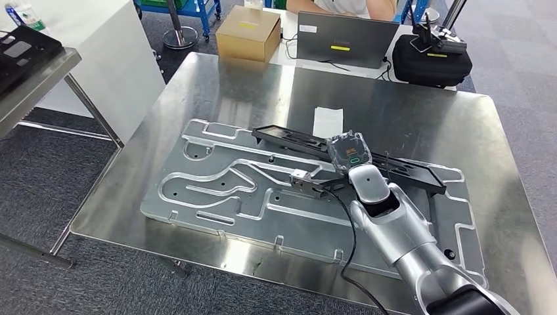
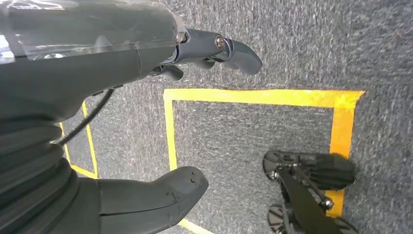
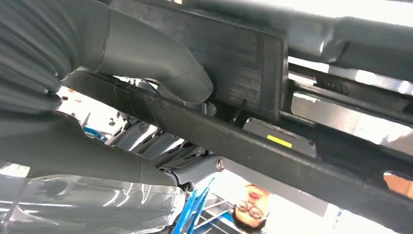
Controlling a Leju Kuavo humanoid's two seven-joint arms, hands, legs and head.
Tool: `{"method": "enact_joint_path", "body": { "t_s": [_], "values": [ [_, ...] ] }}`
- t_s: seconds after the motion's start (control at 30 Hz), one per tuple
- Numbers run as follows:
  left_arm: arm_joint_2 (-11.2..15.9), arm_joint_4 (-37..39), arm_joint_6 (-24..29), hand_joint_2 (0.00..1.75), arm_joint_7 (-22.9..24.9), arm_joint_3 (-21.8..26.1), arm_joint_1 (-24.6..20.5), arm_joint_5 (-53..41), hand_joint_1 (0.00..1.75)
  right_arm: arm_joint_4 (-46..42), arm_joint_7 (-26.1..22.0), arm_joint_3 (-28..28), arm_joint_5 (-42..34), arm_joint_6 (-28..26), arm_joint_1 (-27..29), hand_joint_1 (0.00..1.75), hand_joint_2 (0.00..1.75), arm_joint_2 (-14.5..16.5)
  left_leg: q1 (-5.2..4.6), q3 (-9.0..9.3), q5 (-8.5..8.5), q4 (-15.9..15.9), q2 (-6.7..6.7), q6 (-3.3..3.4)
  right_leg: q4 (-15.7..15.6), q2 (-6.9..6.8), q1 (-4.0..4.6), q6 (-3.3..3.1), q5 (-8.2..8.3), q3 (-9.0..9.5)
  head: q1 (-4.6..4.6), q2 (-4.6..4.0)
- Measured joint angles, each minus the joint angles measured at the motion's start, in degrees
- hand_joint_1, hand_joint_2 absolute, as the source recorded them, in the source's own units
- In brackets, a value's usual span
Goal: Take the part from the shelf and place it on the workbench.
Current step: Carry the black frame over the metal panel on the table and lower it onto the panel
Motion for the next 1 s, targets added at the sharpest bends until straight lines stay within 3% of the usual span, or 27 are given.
{"method": "enact_joint_path", "body": {
  "t_s": [0.03,0.07,0.1,0.17,0.2,0.27,0.37,0.43,0.5,0.57,0.6,0.67,0.73,0.87,0.93,1.0],
  "values": [
    [0.00,0.01,0.00,1.75,0.00,0.00,0.02,0.00,0.00,0.07,0.01,0.01,0.00,-0.02,0.08,1.75,1.75,0.00,0.00,-0.13,0.04,0.06,0.01,0.00,2.78,-0.01,-0.14,0.16,-0.74,-1.33,0.01,0.00],
    [-0.01,0.01,0.00,1.75,0.00,0.00,0.03,0.00,0.00,0.11,0.01,0.02,0.00,-0.05,0.10,1.75,1.75,0.00,0.00,-0.21,0.06,0.15,0.00,-0.02,3.68,-0.03,-0.28,0.26,-0.40,-1.73,0.02,0.00],
    [-0.02,0.01,0.00,1.75,0.00,0.00,0.03,0.00,0.00,0.14,0.01,0.03,0.00,-0.07,0.06,1.75,1.75,0.00,0.02,-0.22,0.04,0.27,-0.02,-0.09,2.19,-0.05,-0.40,0.28,1.06,-0.94,0.03,0.00],
    [-0.05,0.00,0.00,1.75,0.00,0.00,0.01,0.00,0.00,0.14,0.01,0.04,0.00,-0.07,-0.13,1.75,1.75,0.00,0.03,-0.20,-0.10,0.56,-0.10,-0.35,-5.27,-0.11,-0.51,0.06,4.90,2.88,0.03,0.00],
    [-0.06,0.00,0.00,1.75,0.00,0.00,-0.01,0.00,0.00,0.14,0.01,0.05,0.00,-0.06,-0.22,1.75,1.75,0.01,-0.06,-0.31,-0.19,0.76,-0.13,-0.60,-8.79,-0.13,-0.42,-0.13,6.06,4.52,0.04,0.00],
    [-0.07,0.00,0.00,1.75,0.00,0.00,-0.02,0.00,0.00,0.14,-0.03,0.11,0.00,-0.09,-0.29,1.75,1.75,0.07,-0.25,-0.61,-0.14,0.87,-0.17,-1.26,-11.80,-0.10,-0.12,-0.54,6.41,5.71,-0.04,0.00],
    [-0.08,0.00,0.00,1.75,0.00,-0.01,-0.01,0.00,0.00,0.14,-0.05,0.19,0.00,-0.13,-0.40,1.75,1.75,0.15,-0.16,-0.83,-0.44,1.10,-0.22,-2.26,-12.41,-0.14,-0.12,-1.53,6.74,5.80,-0.10,0.00],
    [-0.08,0.00,0.00,1.75,0.00,0.00,0.00,0.00,0.00,0.14,-0.05,0.20,0.00,-0.10,-0.48,1.75,1.75,0.22,-0.01,-2.31,-2.86,4.66,-0.27,-2.61,-12.91,-0.30,-0.36,-2.30,7.08,5.99,-0.22,0.00],
    [-0.05,0.01,0.00,1.75,0.00,-0.01,0.05,0.00,0.00,0.15,-0.04,0.20,0.00,-0.08,-0.39,1.75,1.75,0.26,0.02,-5.58,-6.57,12.16,-0.27,-2.86,-12.91,-0.35,-0.24,-2.59,7.14,5.87,-0.32,0.00],
    [-0.05,0.01,-0.06,1.75,0.07,-0.01,0.13,0.09,0.00,0.19,-0.05,0.21,-0.17,0.09,-0.26,1.75,1.75,0.27,0.03,-7.73,-7.80,16.99,-0.26,-3.05,-12.68,-0.34,-0.15,-2.61,7.20,5.77,-0.33,0.00],
    [-0.04,0.01,-0.17,1.75,0.19,-0.01,0.17,0.27,0.00,0.25,-0.08,0.21,-0.45,0.22,-0.25,1.75,1.75,0.28,0.05,-7.27,-6.75,16.14,-0.25,-3.06,-12.49,-0.31,-0.15,-2.60,7.20,5.74,-0.33,0.00],
    [0.06,0.01,-0.54,1.75,0.49,0.05,0.23,0.80,0.00,0.72,-0.13,0.22,-1.07,-0.05,-0.25,1.75,1.75,0.40,0.11,-3.82,-3.07,9.06,-0.26,-2.91,-12.00,-0.21,-0.17,-2.42,7.07,5.65,-0.33,0.00],
    [0.15,0.01,-0.84,1.75,0.65,0.13,0.26,1.11,0.00,1.69,-0.13,0.22,-1.29,-1.11,-0.23,1.75,1.75,0.57,-0.03,-1.13,-0.96,3.19,-0.36,-2.61,-11.43,0.02,0.01,-1.93,7.00,5.22,-0.33,0.00],
    [0.13,0.01,-1.02,1.75,0.73,0.24,0.31,1.13,0.00,3.38,-0.14,0.22,-1.52,-2.14,-0.36,1.75,1.75,0.77,-0.19,-1.21,-0.04,1.90,-0.35,-1.31,-11.17,0.28,0.11,-0.61,7.23,4.55,-0.32,0.00],
    [0.09,0.01,-1.04,1.75,0.75,0.26,0.20,1.14,0.00,4.06,-0.15,0.22,-1.77,-2.19,-0.59,1.75,1.75,0.77,0.01,-1.72,0.83,1.38,-0.14,-0.31,-8.46,0.25,0.00,-0.10,4.37,3.50,-0.09,0.00],
    [0.09,0.01,-1.05,1.75,0.79,0.28,0.14,1.14,0.00,4.55,-0.17,0.22,-1.95,-2.20,-0.75,1.75,1.75,0.77,-0.06,-2.69,1.67,1.26,-0.02,0.21,-1.73,0.17,-0.16,0.30,-0.65,1.23,0.19,0.00]
  ]
}}
